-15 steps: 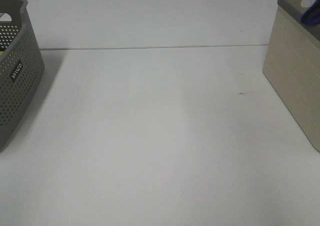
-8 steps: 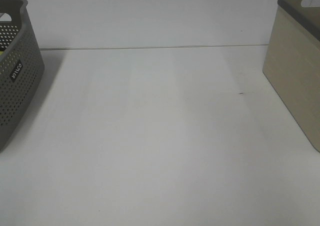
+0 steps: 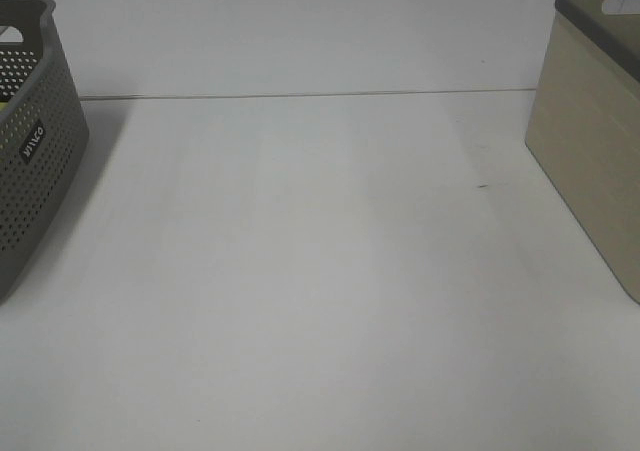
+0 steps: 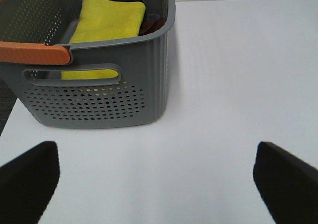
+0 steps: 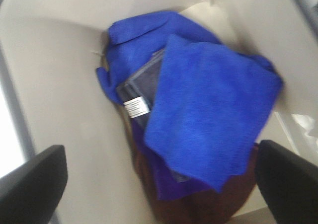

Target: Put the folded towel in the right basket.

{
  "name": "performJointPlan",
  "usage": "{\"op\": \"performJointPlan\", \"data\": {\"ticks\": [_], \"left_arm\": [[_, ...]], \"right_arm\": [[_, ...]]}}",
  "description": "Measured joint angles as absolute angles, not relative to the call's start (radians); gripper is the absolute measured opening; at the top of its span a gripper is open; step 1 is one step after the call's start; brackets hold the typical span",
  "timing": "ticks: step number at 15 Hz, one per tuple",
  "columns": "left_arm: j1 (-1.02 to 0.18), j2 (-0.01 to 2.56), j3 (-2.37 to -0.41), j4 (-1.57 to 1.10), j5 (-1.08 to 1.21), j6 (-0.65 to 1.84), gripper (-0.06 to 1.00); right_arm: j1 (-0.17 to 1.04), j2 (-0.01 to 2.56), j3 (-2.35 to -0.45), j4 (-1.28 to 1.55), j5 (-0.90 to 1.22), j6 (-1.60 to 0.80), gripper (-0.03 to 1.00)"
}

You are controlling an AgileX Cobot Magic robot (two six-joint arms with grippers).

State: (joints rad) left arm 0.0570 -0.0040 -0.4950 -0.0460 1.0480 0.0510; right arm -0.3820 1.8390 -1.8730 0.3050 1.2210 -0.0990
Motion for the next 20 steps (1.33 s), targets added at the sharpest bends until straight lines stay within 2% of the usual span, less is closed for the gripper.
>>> {"op": "performJointPlan", "data": {"ticks": [5, 6, 8, 11, 16, 20], "left_arm": [[0.057, -0.004, -0.495, -0.046, 1.048, 0.051, 0.99], [0.057, -0.004, -0.495, -0.046, 1.048, 0.051, 0.99], [0.057, -0.004, -0.495, -0.046, 1.048, 0.051, 0.99], [0.057, -0.004, -0.495, -0.046, 1.048, 0.051, 0.99], [0.057, -0.004, -0.495, -0.046, 1.048, 0.051, 0.99], [0.057, -0.004, -0.495, -0.046, 1.048, 0.051, 0.99]], "right_arm": [[-0.019, 1.83, -1.873, 0.155, 1.221, -0.013, 0.98], [0.007, 1.818, -1.873, 0.138, 1.221, -0.011, 0.98], [0.017, 1.776, -1.869, 0.116, 1.221, 0.006, 0.98], [0.017, 1.647, -1.747, 0.07, 1.215, 0.043, 0.98], [0.017, 1.082, -1.239, 0.064, 1.03, 0.017, 0.98], [0.017, 0.677, -0.985, 0.061, 1.018, 0.012, 0.98]]}}
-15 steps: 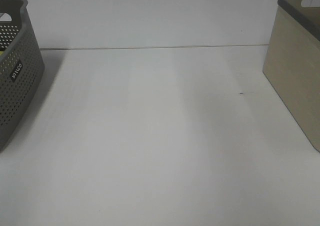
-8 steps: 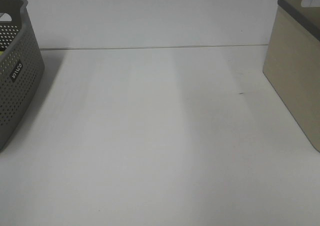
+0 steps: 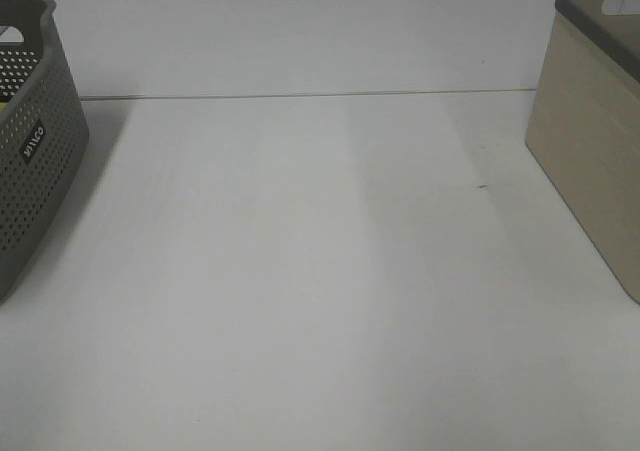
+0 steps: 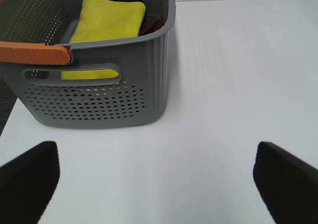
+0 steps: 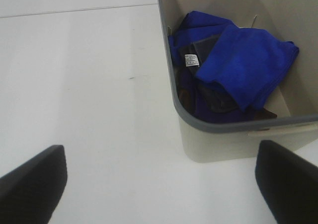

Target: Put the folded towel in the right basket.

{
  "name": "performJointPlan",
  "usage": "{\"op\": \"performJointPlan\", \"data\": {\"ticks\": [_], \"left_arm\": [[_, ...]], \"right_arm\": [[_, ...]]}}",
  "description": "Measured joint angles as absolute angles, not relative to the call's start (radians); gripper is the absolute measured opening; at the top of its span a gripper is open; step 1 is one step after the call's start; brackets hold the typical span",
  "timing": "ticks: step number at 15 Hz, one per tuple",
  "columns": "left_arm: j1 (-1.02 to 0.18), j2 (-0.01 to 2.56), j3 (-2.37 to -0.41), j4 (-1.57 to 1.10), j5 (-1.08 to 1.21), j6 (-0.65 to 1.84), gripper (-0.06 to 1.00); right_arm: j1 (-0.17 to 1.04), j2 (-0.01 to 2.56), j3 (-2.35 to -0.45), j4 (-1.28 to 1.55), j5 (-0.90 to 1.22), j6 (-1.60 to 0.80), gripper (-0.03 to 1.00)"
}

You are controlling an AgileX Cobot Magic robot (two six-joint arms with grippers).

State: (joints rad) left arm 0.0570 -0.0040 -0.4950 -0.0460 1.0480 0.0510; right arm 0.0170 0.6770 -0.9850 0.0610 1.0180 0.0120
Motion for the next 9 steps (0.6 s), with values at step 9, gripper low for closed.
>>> {"op": "performJointPlan", "data": {"ticks": [9], "left_arm": [[0.057, -0.004, -0.495, -0.046, 1.048, 0.051, 0.99]], "right_arm": [[0.016, -0.005, -0.614, 0.057, 1.063, -0.007, 0.98]]}}
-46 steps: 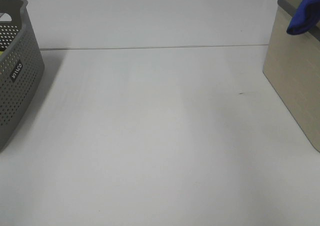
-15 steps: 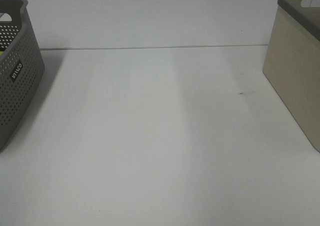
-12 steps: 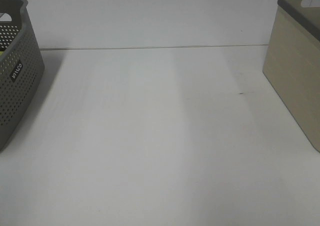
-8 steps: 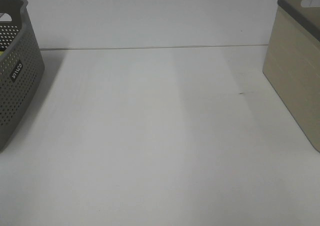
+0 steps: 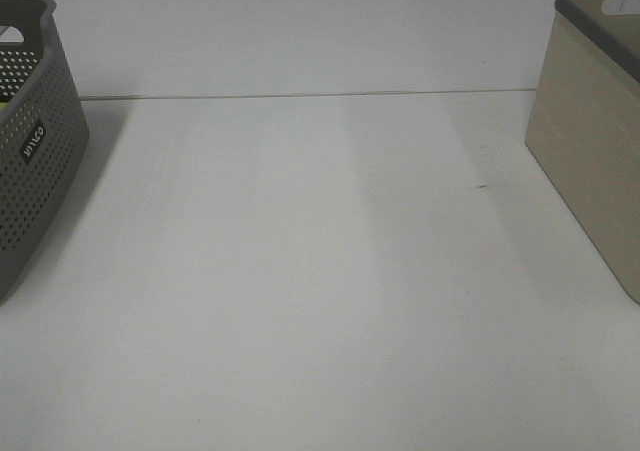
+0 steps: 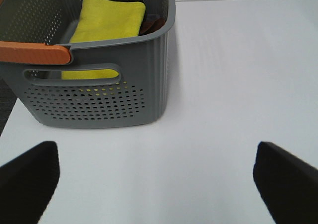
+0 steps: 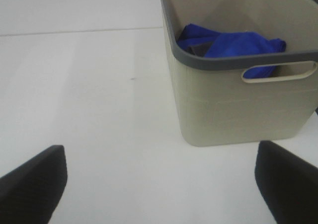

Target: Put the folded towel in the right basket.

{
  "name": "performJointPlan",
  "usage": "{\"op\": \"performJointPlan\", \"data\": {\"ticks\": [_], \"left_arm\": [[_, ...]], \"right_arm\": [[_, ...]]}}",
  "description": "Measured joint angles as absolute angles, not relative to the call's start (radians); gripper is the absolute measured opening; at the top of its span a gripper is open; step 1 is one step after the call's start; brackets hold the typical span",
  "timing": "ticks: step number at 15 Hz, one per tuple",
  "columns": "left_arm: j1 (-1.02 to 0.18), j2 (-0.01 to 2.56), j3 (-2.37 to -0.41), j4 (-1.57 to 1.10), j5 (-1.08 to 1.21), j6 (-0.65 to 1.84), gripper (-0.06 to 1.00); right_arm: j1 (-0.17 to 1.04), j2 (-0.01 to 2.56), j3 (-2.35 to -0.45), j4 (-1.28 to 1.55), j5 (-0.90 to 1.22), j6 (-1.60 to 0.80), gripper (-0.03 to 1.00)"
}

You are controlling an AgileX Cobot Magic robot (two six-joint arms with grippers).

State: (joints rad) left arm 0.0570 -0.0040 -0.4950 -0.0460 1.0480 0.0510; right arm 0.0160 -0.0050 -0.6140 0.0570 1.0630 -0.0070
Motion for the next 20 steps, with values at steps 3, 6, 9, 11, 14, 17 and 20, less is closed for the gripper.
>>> {"op": "performJointPlan", "data": {"ticks": [3, 6, 9, 11, 14, 17, 20], "left_arm": [[0.057, -0.004, -0.495, -0.047, 1.048, 0.051, 0.99], [0.057, -0.004, -0.495, -0.047, 1.048, 0.051, 0.99], [0.057, -0.004, -0.495, -0.047, 1.048, 0.051, 0.99], [0.057, -0.004, -0.495, -0.047, 1.048, 0.051, 0.99], [0.057, -0.004, -0.495, -0.047, 1.048, 0.051, 0.99], [0.057, -0.004, -0.495, -0.047, 1.048, 0.051, 0.99], [0.057, -0.004, -0.495, -0.047, 1.048, 0.051, 0.99]], "right_arm": [[0.016, -0.004, -0.506, 0.057, 1.07, -0.011, 0.97], [0.016, -0.004, -0.504, 0.057, 1.063, -0.011, 0.97], [0.016, -0.004, -0.504, 0.058, 1.063, -0.011, 0.97], [0.012, -0.004, -0.504, 0.06, 1.063, -0.011, 0.97], [-0.049, -0.004, -0.504, 0.07, 1.063, -0.011, 0.97], [-0.061, -0.004, -0.504, 0.071, 1.061, -0.011, 0.97], [-0.061, -0.004, -0.504, 0.072, 1.061, -0.011, 0.97]]}}
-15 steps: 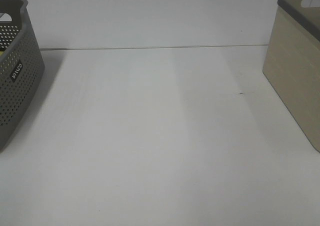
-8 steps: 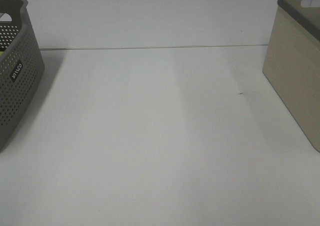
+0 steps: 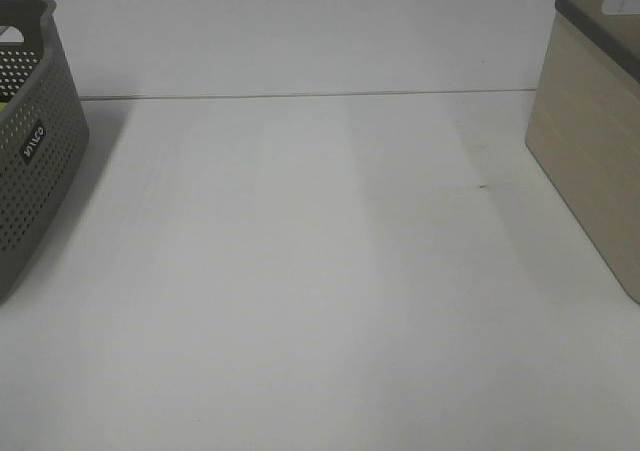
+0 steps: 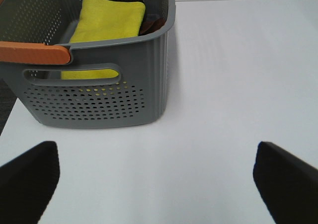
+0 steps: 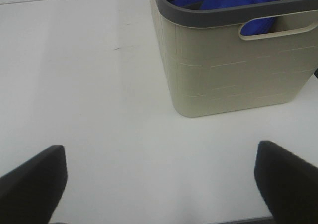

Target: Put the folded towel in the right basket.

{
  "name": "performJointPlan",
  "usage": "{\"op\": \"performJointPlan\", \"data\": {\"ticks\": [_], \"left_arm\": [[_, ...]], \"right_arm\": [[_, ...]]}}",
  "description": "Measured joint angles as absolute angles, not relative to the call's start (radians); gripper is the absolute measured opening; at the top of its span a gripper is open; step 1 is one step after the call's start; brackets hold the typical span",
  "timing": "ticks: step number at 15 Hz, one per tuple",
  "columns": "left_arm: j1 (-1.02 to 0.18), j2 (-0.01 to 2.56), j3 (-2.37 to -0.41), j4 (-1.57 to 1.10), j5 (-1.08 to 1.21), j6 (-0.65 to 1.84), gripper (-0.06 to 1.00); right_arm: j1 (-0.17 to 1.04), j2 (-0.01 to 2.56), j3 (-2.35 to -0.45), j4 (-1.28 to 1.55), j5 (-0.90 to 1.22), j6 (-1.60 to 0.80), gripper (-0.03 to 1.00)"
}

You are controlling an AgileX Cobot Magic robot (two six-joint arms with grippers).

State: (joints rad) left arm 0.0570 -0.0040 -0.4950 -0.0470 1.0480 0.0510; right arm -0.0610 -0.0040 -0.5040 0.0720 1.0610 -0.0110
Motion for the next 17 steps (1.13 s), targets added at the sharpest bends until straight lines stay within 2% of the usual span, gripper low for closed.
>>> {"op": "performJointPlan", "data": {"ticks": [17], "left_arm": [[0.057, -0.004, -0.495, -0.047, 1.048, 0.051, 0.99]], "right_arm": [[-0.061, -0.004, -0.504, 0.073, 1.06, -0.011, 0.97]]}}
